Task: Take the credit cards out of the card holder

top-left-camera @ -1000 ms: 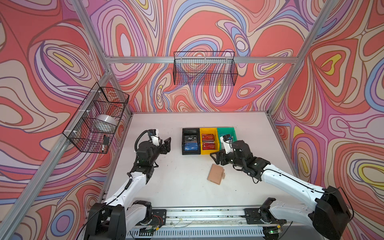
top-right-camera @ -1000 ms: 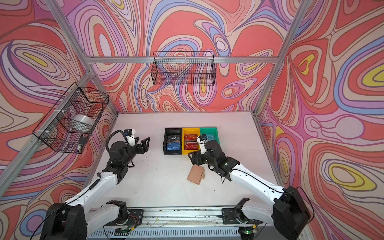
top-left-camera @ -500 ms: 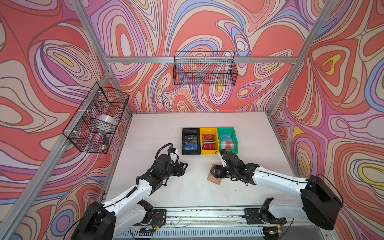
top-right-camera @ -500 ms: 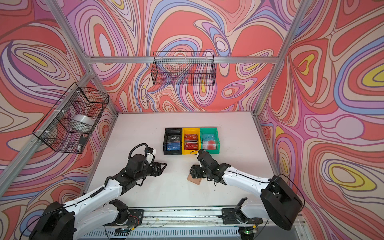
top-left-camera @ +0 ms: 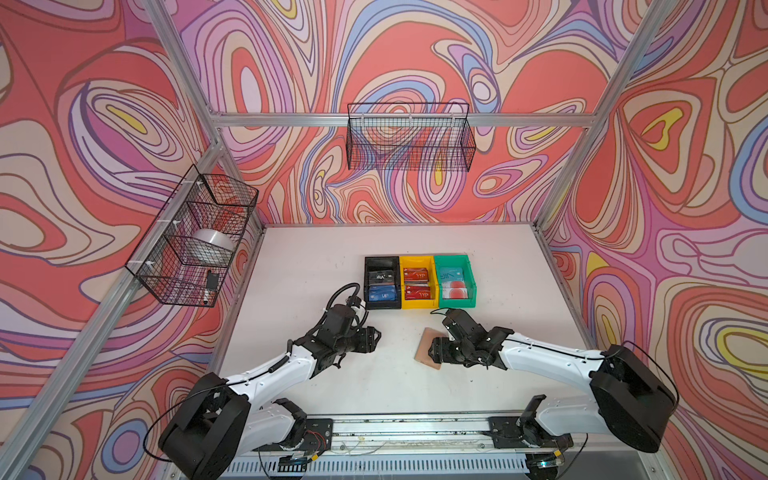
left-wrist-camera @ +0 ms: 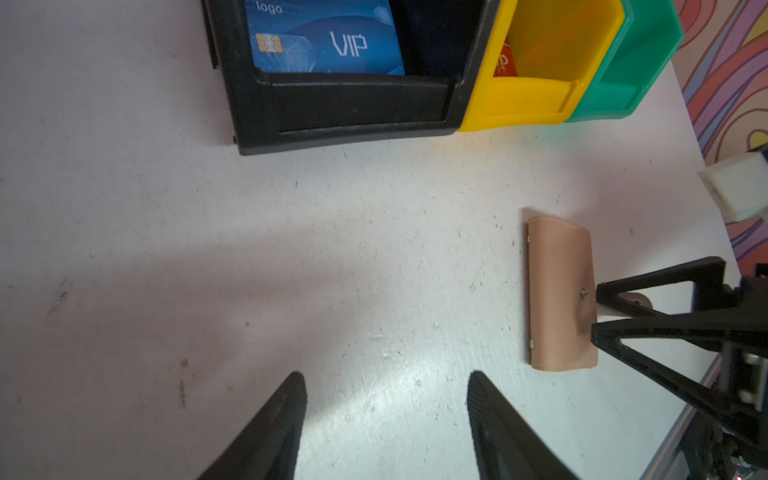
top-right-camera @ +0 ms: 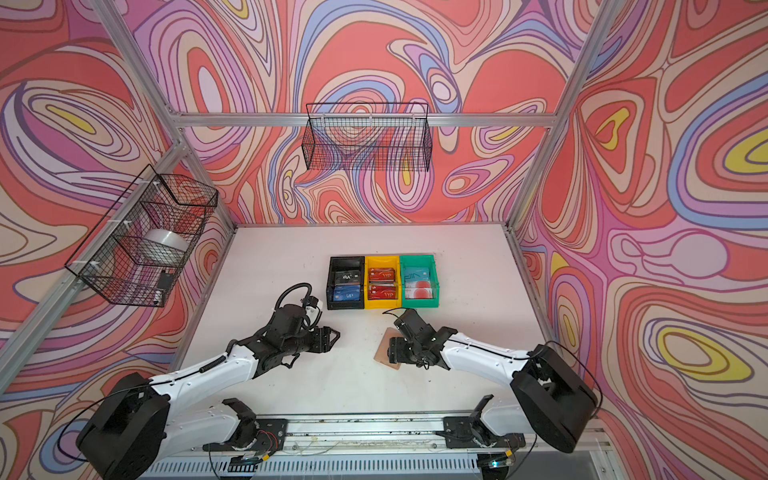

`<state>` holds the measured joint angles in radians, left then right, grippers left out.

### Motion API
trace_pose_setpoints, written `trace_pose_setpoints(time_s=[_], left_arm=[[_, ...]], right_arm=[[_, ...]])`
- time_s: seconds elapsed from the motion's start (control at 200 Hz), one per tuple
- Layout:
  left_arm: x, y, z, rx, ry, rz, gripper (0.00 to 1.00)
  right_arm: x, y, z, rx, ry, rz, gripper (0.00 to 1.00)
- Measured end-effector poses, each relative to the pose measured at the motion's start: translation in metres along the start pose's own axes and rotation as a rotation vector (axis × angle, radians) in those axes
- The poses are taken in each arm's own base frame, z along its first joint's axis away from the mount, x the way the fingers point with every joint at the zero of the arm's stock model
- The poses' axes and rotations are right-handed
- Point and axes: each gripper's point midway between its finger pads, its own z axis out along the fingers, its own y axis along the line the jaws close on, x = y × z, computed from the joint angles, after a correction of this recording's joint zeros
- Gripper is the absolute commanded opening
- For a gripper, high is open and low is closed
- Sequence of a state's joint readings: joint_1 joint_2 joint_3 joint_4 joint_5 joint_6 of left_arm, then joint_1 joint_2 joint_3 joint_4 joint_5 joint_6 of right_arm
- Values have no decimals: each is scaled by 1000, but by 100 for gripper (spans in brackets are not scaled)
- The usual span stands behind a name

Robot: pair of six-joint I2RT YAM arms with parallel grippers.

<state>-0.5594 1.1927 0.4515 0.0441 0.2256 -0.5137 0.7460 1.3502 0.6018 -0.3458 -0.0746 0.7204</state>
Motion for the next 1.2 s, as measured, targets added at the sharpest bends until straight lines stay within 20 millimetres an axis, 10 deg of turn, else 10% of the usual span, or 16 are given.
trace_pose_setpoints(time_s=[1.197], left_arm=[[14,9,1,-41,60,-2,65]], right_arm=[[-7,14,0,-48,-4,1,73]])
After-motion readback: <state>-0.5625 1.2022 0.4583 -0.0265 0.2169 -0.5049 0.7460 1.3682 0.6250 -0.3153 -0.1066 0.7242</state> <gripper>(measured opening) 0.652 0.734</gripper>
